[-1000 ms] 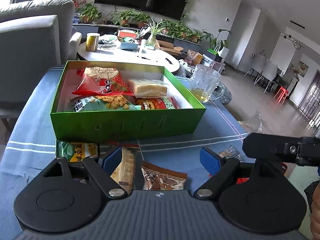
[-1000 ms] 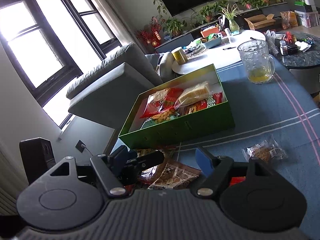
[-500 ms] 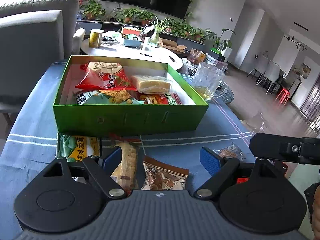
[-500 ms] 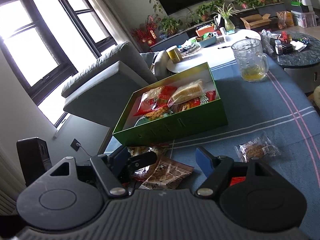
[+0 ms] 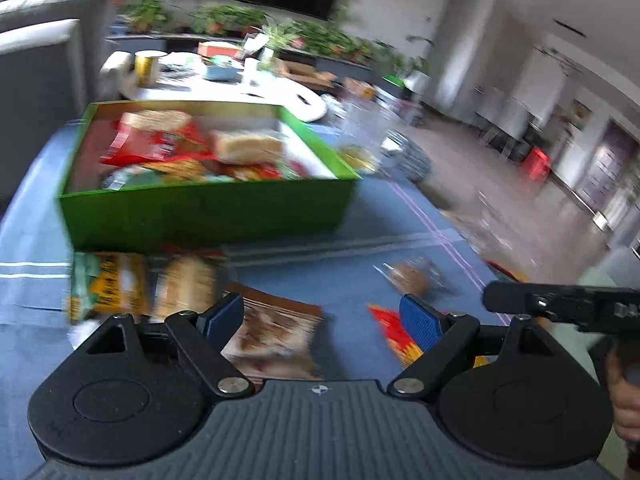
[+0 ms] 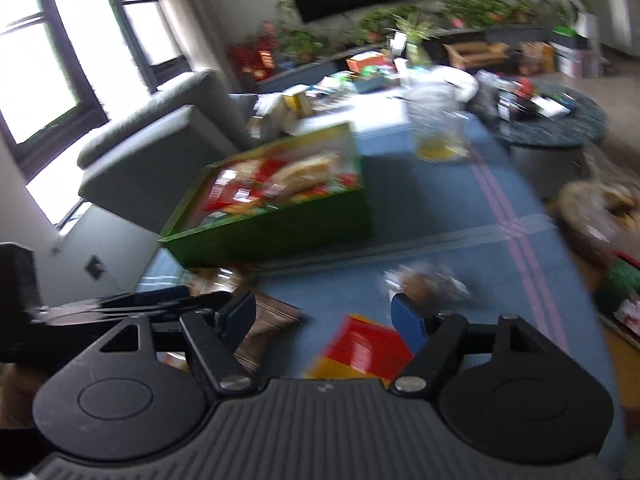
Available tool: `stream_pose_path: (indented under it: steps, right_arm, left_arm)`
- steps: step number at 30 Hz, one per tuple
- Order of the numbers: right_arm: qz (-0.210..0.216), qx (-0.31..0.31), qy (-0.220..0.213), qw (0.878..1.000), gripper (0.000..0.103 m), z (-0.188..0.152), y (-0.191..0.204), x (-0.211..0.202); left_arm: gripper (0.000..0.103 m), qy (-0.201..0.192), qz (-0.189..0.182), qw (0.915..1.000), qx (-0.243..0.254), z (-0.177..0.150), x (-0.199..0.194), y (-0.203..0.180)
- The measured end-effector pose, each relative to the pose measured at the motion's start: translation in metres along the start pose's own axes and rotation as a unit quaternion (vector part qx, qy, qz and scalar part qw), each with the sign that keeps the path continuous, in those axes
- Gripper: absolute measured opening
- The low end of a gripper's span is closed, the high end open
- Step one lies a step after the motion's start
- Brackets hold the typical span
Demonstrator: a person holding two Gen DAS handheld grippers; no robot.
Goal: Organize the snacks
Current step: 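Reach the right tool to the red-and-yellow snack bag and grasp it, then lift the red-and-yellow bag with the right tool toward the box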
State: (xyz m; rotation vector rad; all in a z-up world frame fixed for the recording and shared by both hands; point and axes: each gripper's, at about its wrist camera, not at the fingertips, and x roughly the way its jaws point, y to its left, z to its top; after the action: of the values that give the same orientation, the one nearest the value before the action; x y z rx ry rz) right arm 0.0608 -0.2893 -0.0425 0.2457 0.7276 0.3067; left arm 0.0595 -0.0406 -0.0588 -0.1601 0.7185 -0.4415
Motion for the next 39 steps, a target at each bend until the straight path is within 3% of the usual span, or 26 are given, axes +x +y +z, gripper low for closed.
stream_pose_path:
  steps: [7,11,16,20,23,33,39]
  right_arm:
    - [-0.017,0.018,0.033,0.999,0.061,-0.02,-0.016,0.005]
    - [-0.012,0.039,0.061,0.997,0.061,-0.027,-0.022,0.02]
    - [0.016,0.059,0.084,0.995,0.061,-0.032,-0.023,0.039]
    - [0.042,0.058,0.087,0.994,0.061,-0.028,-0.011,0.052]
    - [0.058,0.043,0.092,0.993,0.06,-0.026,0.0,0.06]
    - [0.015,0.026,0.056,0.998,0.061,-0.02,-0.01,0.038]
    - [0.016,0.031,0.05,0.998,0.061,-0.019,-0.012,0.036]
  left_arm:
    - [0.084,0.034,-0.048,0.9974,0.041,-0.013,0.01,-0.024]
    - [0.084,0.035,-0.047,0.9964,0.062,-0.017,0.011,-0.031]
    - [0.083,0.035,-0.037,0.9977,0.046,-0.015,0.01,-0.021]
    - [0.083,0.026,-0.007,0.9992,0.029,-0.012,0.006,-0.007]
    - [0.083,0.018,-0.008,0.9998,0.007,-0.008,0.002,0.005]
    - [0.083,0.028,-0.03,0.999,0.019,-0.012,0.004,-0.002]
    - [0.083,0.044,-0.039,0.9976,0.035,-0.016,0.011,-0.011]
